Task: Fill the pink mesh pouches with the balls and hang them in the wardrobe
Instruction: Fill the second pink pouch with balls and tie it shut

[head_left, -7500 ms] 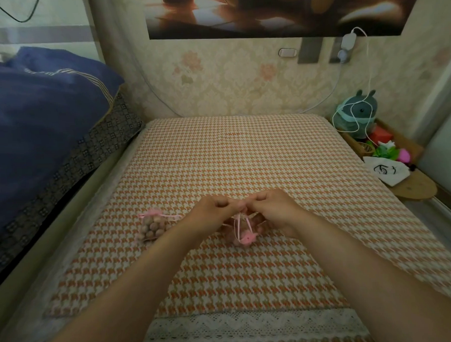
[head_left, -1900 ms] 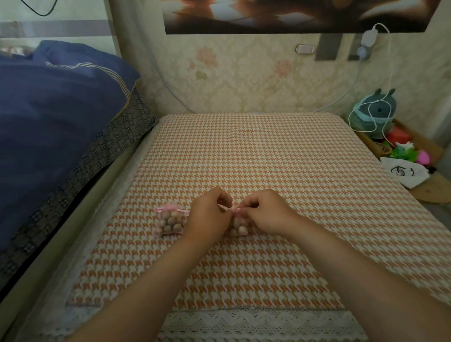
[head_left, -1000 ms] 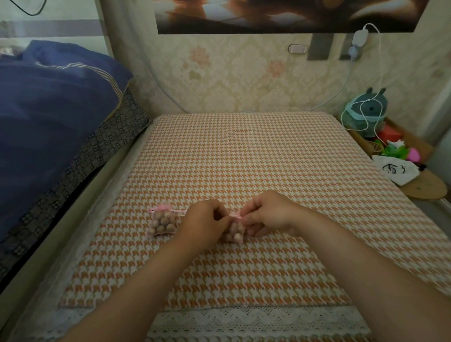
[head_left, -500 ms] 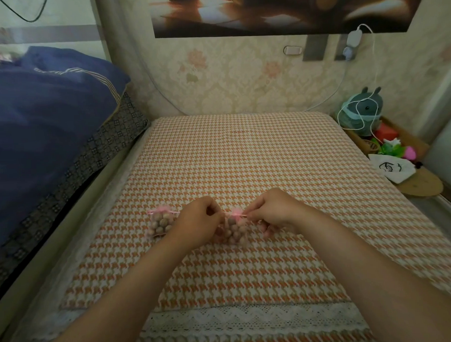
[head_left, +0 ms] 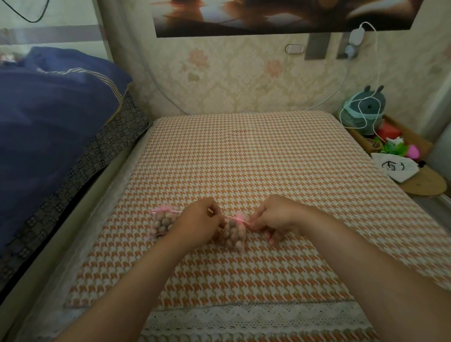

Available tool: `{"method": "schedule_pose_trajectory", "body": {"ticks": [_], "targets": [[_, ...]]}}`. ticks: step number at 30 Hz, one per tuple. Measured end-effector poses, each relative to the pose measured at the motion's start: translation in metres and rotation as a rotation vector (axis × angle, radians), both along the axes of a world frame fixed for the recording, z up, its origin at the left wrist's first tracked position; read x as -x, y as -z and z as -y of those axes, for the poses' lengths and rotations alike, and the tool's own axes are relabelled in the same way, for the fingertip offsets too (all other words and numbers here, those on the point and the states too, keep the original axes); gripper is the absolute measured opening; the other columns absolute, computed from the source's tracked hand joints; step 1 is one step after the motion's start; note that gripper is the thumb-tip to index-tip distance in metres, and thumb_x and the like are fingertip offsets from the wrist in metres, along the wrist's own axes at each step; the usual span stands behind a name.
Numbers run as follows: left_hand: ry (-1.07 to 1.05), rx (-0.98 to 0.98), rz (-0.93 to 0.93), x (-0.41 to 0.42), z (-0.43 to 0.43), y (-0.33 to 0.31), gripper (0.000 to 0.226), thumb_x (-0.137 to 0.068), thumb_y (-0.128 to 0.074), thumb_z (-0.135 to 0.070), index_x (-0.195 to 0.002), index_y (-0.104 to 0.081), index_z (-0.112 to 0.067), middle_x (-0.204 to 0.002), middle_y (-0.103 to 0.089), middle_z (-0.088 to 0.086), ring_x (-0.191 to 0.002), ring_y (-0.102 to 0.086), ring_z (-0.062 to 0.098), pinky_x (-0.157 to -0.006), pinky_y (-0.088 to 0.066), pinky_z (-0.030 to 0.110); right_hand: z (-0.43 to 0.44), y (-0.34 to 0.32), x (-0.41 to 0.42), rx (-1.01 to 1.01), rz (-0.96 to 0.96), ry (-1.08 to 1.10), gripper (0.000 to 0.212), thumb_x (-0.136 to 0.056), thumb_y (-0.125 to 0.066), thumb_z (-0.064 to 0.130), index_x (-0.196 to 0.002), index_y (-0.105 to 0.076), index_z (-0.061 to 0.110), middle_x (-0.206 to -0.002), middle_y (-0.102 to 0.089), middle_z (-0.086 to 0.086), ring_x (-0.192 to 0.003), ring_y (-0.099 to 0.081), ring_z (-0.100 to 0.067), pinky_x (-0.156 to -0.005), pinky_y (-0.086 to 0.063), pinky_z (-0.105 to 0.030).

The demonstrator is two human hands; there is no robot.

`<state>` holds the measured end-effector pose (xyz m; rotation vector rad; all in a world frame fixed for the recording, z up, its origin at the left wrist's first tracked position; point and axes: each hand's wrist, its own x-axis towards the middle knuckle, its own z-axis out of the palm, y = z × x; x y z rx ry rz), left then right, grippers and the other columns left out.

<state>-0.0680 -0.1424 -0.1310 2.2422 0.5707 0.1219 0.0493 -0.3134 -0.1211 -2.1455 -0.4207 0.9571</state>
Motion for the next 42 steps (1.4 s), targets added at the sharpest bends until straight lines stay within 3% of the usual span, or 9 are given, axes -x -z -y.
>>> {"method": "schedule_pose_trajectory", "body": {"ticks": [11,15,18,21,27,29,32,38,42], "targets": [[0.047,-0.050,-0.027,0.000,-0.001,-0.004,0.010,-0.090,-0.066,-0.031,-0.084,-0.064,-0.022,-0.084,-0.072,-0.005,-0.078,-0.068,0.013,-0.069,-0.058,0.034,0.002,-0.001,0.003,0.037,0.039,-0.050,0.007,-0.094,-0.068,0.007,-0.093,-0.075,0.006,-0.077,-0.065,-0.012,-0.048,-0.058,-0.015,-0.047,-0.057,-0.030],[0.164,0.023,-0.164,0.006,0.002,-0.007,0.039,-0.078,-0.075,-0.049,-0.107,-0.060,-0.026,-0.094,-0.069,-0.004,-0.084,-0.068,0.013,-0.070,-0.057,0.030,0.003,-0.006,0.003,0.037,0.057,-0.079,0.018,-0.095,-0.068,0.017,-0.103,-0.076,0.002,-0.082,-0.064,-0.013,-0.051,-0.060,-0.017,-0.049,-0.056,-0.030],[0.198,-0.059,-0.143,0.004,0.010,-0.007,0.033,-0.078,-0.077,-0.044,-0.102,-0.066,-0.025,-0.087,-0.069,-0.005,-0.077,-0.065,0.010,-0.073,-0.056,0.032,0.006,-0.010,0.006,0.031,0.051,-0.156,0.017,-0.095,-0.068,0.021,-0.100,-0.079,0.009,-0.086,-0.073,-0.009,-0.057,-0.064,-0.018,-0.053,-0.056,-0.030],[0.115,-0.066,-0.049,-0.005,0.021,-0.002,0.027,-0.078,-0.076,-0.049,-0.087,-0.071,-0.024,-0.078,-0.072,-0.003,-0.069,-0.065,0.011,-0.064,-0.053,0.030,0.008,-0.012,0.005,-0.010,0.038,-0.181,0.017,-0.098,-0.066,0.025,-0.098,-0.078,0.013,-0.092,-0.079,-0.014,-0.066,-0.066,-0.021,-0.055,-0.055,-0.032],[0.073,-0.057,-0.030,-0.027,0.037,-0.001,0.026,-0.083,-0.073,-0.045,-0.089,-0.072,-0.020,-0.081,-0.073,0.000,-0.072,-0.066,0.016,-0.065,-0.053,0.032,0.012,-0.011,-0.004,-0.016,0.198,-0.044,0.017,-0.098,-0.065,0.020,-0.107,-0.075,0.010,-0.079,-0.078,-0.010,-0.063,-0.064,-0.022,-0.048,-0.046,-0.027],[0.083,-0.107,-0.032,-0.030,0.036,0.000,0.034,-0.086,-0.067,-0.051,-0.097,-0.071,-0.019,-0.089,-0.071,-0.001,-0.078,-0.065,0.014,-0.068,-0.051,0.031,0.012,-0.010,-0.006,0.047,0.280,-0.041,0.029,-0.096,-0.067,0.027,-0.121,-0.070,0.012,-0.100,-0.078,-0.010,-0.070,-0.066,-0.020,-0.055,-0.049,-0.029],[0.030,-0.157,0.008,-0.027,0.028,-0.006,0.044,-0.090,-0.063,-0.047,-0.122,-0.063,-0.018,-0.109,-0.067,-0.004,-0.096,-0.061,0.013,-0.075,-0.046,0.025,0.006,-0.015,-0.007,0.040,0.457,-0.007,0.043,-0.094,-0.069,0.033,-0.135,-0.061,0.022,-0.133,-0.063,-0.003,-0.105,-0.066,-0.020,-0.087,-0.055,-0.035],[-0.148,-0.258,0.107,0.003,-0.012,-0.019,0.031,-0.094,-0.059,-0.036,-0.121,-0.061,-0.022,-0.098,-0.064,-0.011,-0.079,-0.062,0.009,-0.068,-0.052,0.028,-0.031,-0.036,0.026,-0.154,0.560,-0.073,0.026,-0.097,-0.061,0.027,-0.121,-0.071,0.027,-0.102,-0.067,0.010,-0.075,-0.066,-0.007,-0.068,-0.052,-0.023],[-0.344,-0.306,0.045,0.025,-0.050,-0.011,0.031,-0.093,-0.059,-0.031,-0.121,-0.060,-0.016,-0.107,-0.064,0.000,-0.083,-0.062,0.016,-0.069,-0.053,0.030,-0.069,-0.029,0.053,-0.151,0.463,-0.146,0.026,-0.098,-0.061,0.027,-0.121,-0.071,0.022,-0.110,-0.070,0.004,-0.083,-0.070,-0.014,-0.079,-0.060,-0.032]]}}
